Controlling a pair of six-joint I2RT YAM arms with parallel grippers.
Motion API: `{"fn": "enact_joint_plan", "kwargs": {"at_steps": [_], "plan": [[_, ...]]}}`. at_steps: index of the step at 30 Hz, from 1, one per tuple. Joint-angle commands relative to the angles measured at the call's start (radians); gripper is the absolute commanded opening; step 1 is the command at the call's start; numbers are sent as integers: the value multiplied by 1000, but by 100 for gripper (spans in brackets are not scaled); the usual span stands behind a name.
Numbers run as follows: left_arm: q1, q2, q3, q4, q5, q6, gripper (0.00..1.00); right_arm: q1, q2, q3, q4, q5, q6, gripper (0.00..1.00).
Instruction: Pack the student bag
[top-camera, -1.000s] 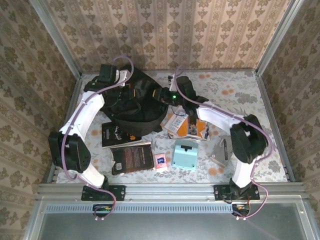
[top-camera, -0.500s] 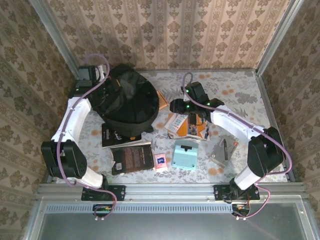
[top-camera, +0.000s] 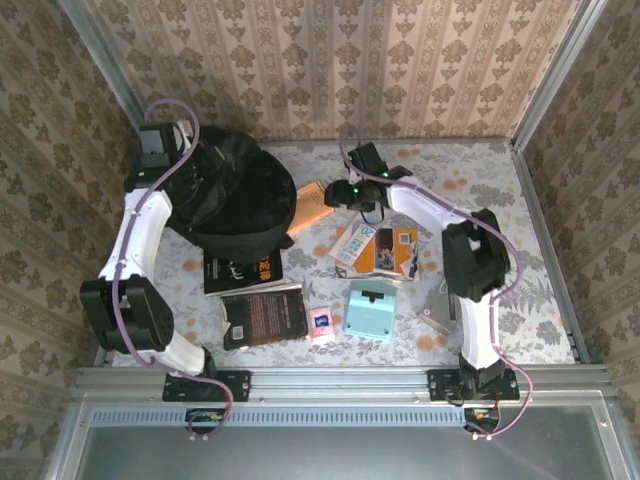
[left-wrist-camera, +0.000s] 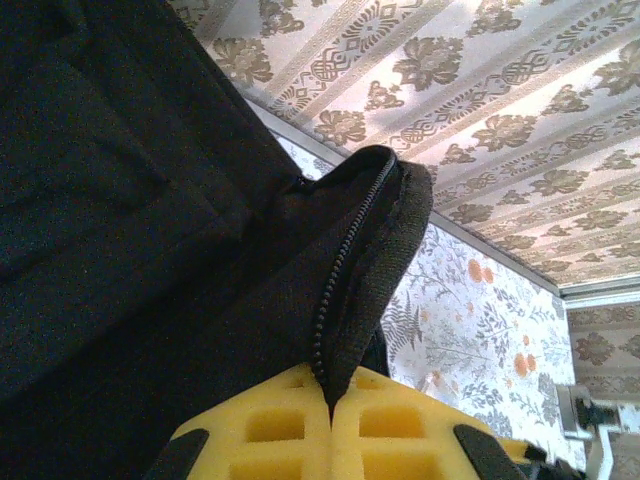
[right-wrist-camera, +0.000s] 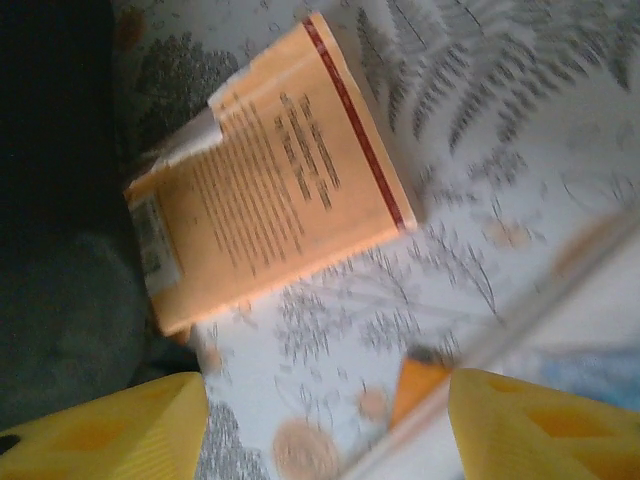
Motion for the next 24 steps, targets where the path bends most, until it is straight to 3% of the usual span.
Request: {"fn": "enact_joint_plan", "kwargs": {"at_steps": [1,4,7,11,15,24], "plan": [[0,48,38,15,-7,-10,0,-1,140,208,-135,4,-77,69],[-25,86,34,16,8,0,0,-6,262,408,-254,26,-98,70],[-71,93,27,-5,2,45,0,-1,247,405,-295,96,-75,70],[-117,86,-17,9,-5,54,0,3,63,151,-213,164,-7,69],[-157,108,-60,56,34,35,0,-51,-139,-164,-35,118,65,68],[-271,182,-61,68,45,52,0,-136,-174,-439,150,-57,218,68]]}}
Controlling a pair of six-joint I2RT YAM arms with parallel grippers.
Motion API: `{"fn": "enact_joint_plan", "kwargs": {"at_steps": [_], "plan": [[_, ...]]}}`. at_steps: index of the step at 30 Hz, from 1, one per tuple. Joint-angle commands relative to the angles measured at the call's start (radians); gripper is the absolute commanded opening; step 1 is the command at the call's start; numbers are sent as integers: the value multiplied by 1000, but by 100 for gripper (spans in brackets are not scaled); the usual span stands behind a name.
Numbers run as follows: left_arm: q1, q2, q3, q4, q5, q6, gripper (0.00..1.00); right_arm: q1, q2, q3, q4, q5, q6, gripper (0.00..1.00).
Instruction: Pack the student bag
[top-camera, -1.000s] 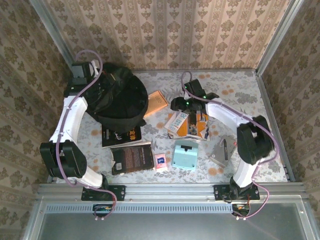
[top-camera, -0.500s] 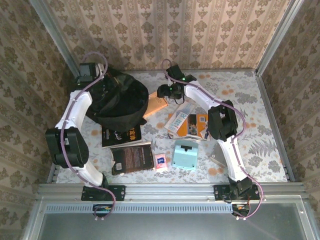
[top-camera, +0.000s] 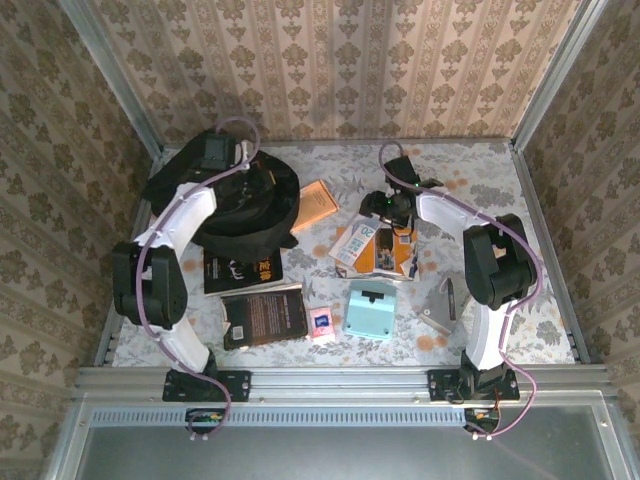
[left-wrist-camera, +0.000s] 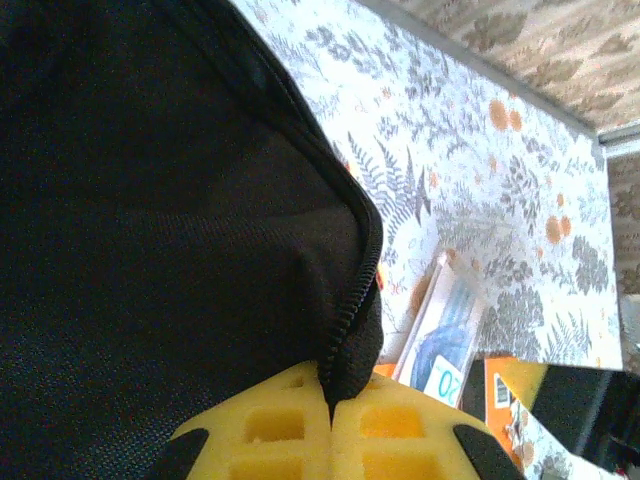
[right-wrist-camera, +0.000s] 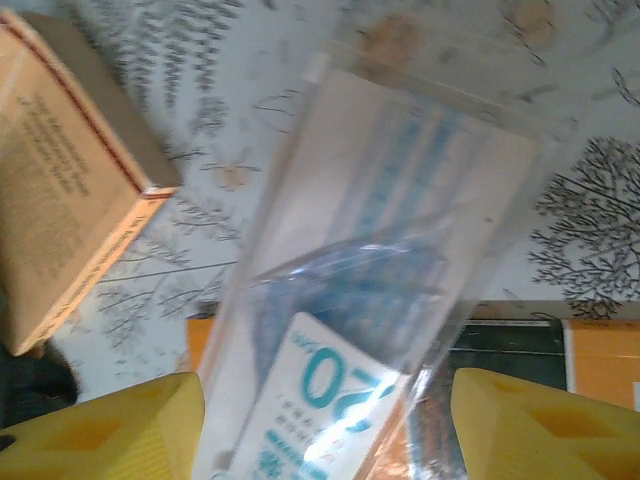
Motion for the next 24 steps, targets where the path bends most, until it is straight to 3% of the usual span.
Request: {"fn": "enact_joint_plan", "kwargs": {"at_steps": [1,7,12,18,24], "plan": [[-35,23,-8,32,44,23,0,3,20,-62,95,-90,75,68],[-94,61,-13,27,60,45,0,-18,91,-67,190,-205,114,66],[-126,107,-7,10,92,66,0,-5,116,-75,393,-348,197,60],[-152,144,-9,8,111,75,0,19,182,-17,479,-390,280,46],[-152,145,-17,18,120,69,0,45,257,46,476,-339,343,38]]}}
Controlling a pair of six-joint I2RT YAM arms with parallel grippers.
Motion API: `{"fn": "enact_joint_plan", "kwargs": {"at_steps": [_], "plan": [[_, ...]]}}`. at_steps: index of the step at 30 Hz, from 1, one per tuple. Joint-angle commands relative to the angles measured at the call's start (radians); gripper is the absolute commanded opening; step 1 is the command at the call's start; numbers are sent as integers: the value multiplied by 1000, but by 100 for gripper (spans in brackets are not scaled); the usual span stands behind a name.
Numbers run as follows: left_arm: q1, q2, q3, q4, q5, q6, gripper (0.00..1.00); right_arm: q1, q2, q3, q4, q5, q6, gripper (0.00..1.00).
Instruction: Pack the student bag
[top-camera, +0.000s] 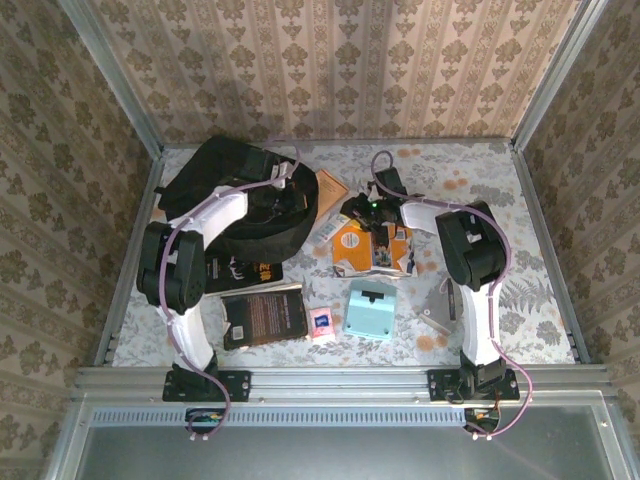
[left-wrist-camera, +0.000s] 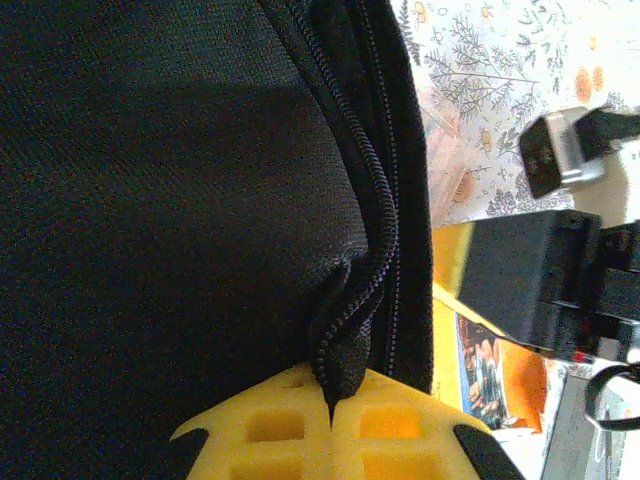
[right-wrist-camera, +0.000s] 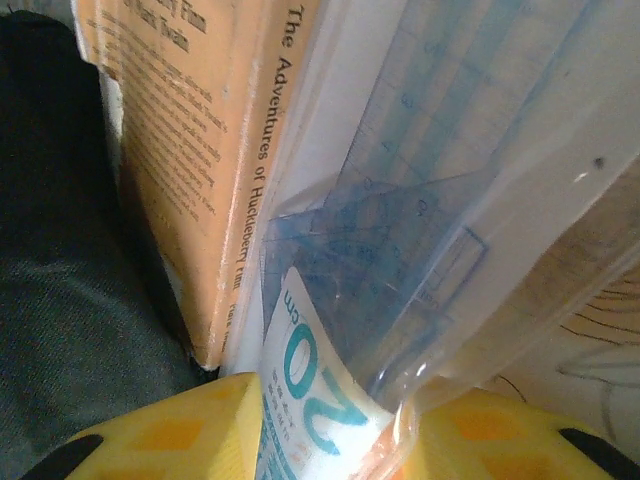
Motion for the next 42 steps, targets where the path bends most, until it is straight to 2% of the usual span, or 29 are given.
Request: {"fn": "enact_joint_plan", "kwargs": {"at_steps": [1,7,13,24,29,35,42], "plan": [[-13,1,-11,0,54,15,0,15,41,33,77,-2,86,36],[-13,-6,-20,7,55,13,0,15,43,22,149,66,171,20],[-10,-47,21,-64,13,50,0,-2,-63,-68,162,111,193,0],[51,-242,254,-353,-188,181,0,-28,-428,-210,-45,180,4,0],[80,-265,354,-437,-204,205,0,-25,-564,-226,-72,132,-42,0],[82,-259,461,-501,-214,221,0,30,-625,-198,-22,38,3,0],[80,-234,528,-514,-181,170,0,112,-561,-81,-73,75,-3,0]]}}
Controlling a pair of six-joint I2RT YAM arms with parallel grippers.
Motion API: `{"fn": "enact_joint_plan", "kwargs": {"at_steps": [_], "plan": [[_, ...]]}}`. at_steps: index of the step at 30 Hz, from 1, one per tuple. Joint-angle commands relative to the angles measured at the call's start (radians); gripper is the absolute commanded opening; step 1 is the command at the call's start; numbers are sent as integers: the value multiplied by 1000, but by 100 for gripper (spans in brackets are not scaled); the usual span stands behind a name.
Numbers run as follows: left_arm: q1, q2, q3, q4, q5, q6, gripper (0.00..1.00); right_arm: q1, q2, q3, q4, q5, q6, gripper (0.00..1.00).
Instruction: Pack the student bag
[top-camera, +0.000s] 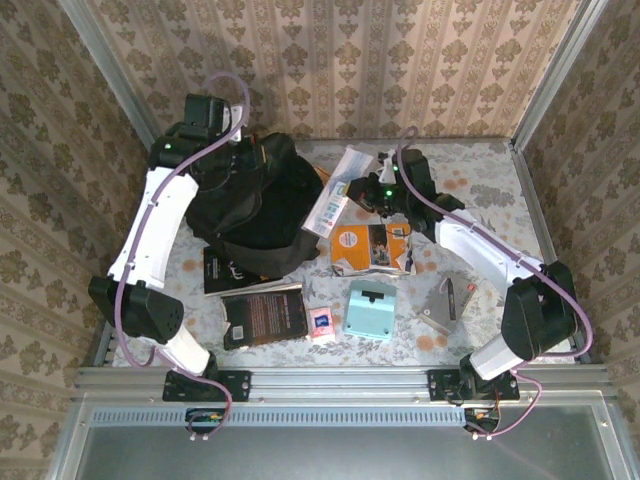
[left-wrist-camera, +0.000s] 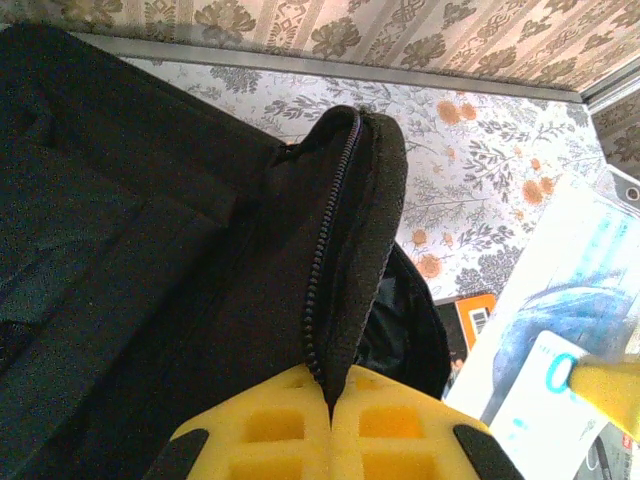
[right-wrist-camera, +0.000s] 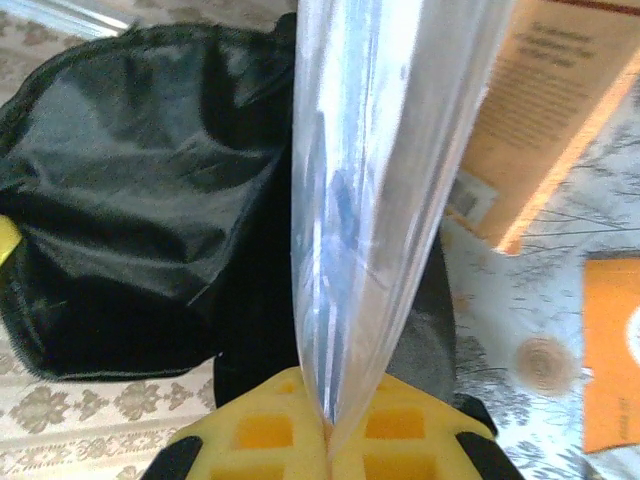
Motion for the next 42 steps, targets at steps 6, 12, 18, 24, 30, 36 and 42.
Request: {"fn": "enact_joint_plan", "kwargs": {"at_steps": [6,12,18,24,30,36,42], "plan": [[-2,33,76,-1,22,-10,0,58,-21,187,-227,141,-158,0],[4,53,94,-20,23,-10,0,53,-57,325,-437,215,-265,0],[8,50,102,17,48,-64,0,115,-10,308,-366,188,-2,0],[7,28,100,63,94,-137,0,217,228,427,-345,277,85,0],[6,-37,65,113,132,-209,0,229,514,622,-283,205,146,0],[-8,-67,17,188,252,-288,0,236,671,782,-127,129,149,12],[5,-72,57,172,267,-279,0,236,813,956,-6,-20,164,50]]}}
